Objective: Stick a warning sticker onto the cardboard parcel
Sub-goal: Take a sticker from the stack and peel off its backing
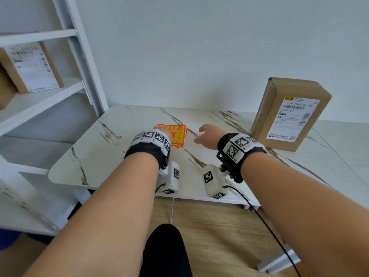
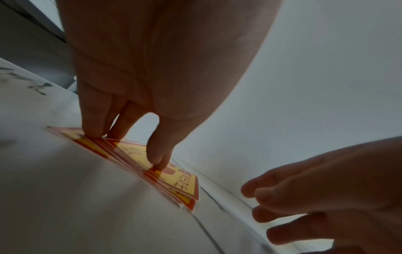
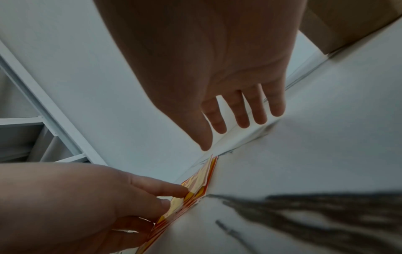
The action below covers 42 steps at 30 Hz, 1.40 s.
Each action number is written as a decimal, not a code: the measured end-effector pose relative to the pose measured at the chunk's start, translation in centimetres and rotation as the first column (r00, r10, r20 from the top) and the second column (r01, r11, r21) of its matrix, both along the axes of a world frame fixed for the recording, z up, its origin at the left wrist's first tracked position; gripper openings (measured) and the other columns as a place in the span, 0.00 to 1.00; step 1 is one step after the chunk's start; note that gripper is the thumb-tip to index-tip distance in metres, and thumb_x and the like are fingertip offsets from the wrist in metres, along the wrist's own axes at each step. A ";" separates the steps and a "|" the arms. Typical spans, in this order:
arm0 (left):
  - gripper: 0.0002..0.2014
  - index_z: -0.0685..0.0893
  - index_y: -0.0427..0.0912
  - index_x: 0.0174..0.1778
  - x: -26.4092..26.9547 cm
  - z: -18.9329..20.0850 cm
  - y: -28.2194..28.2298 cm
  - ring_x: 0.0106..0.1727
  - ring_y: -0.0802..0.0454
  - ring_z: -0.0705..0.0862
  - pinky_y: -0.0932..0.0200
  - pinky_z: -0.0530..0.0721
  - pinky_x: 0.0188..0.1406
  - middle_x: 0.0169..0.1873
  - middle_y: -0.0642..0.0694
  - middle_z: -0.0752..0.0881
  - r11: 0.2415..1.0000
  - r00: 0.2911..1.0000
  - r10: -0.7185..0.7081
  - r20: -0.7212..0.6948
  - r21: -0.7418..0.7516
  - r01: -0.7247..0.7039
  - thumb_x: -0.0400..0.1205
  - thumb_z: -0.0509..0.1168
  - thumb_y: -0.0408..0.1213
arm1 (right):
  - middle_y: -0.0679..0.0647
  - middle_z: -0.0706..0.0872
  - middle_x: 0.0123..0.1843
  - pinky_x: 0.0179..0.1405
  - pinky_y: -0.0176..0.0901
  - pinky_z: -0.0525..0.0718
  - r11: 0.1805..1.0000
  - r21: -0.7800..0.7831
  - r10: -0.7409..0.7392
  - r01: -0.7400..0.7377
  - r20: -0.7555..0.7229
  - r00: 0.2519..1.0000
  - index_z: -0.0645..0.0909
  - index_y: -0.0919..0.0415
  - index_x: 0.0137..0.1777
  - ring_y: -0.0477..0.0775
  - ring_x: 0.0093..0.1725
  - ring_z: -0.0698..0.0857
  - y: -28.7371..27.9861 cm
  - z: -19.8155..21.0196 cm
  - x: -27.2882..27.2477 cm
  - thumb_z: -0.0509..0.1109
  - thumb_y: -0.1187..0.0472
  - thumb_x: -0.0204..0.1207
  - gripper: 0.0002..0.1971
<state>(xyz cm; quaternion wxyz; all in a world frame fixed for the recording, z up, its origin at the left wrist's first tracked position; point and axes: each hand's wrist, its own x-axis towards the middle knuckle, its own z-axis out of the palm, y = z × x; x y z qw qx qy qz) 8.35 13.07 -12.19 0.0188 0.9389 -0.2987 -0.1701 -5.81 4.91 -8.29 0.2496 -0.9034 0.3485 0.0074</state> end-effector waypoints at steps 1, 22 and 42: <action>0.22 0.77 0.32 0.72 -0.6 0.3 -0.1 0.66 0.39 0.81 0.52 0.76 0.64 0.61 0.38 0.84 1.000 1.000 -0.020 0.021 -0.016 0.021 0.88 0.54 0.43 | 0.59 0.75 0.76 0.67 0.46 0.75 1.000 -0.003 -0.001 0.000 -0.007 1.000 0.68 0.63 0.78 0.60 0.73 0.76 -0.1 0.0 -0.2 0.64 0.59 0.82 0.25; 0.11 0.77 0.41 0.63 0.8 -1.2 -0.3 0.52 0.47 0.84 0.64 0.75 0.62 0.52 0.40 0.84 0.948 0.954 -0.280 0.107 0.187 0.258 0.87 0.55 0.31 | 0.58 0.81 0.65 0.55 0.44 0.76 0.987 -0.007 0.157 -0.160 -0.163 0.974 0.75 0.62 0.71 0.57 0.60 0.80 -0.4 -0.5 0.5 0.65 0.54 0.80 0.21; 0.20 0.89 0.52 0.57 -5.9 -2.2 -9.1 0.50 0.41 0.88 0.44 0.87 0.53 0.58 0.45 0.88 0.905 0.892 -0.417 0.174 0.174 0.389 0.74 0.60 0.33 | 0.60 0.84 0.65 0.58 0.47 0.82 0.989 -0.039 -0.144 0.143 -0.033 0.989 0.76 0.66 0.70 0.59 0.62 0.84 -4.1 -0.3 -8.2 0.66 0.59 0.79 0.20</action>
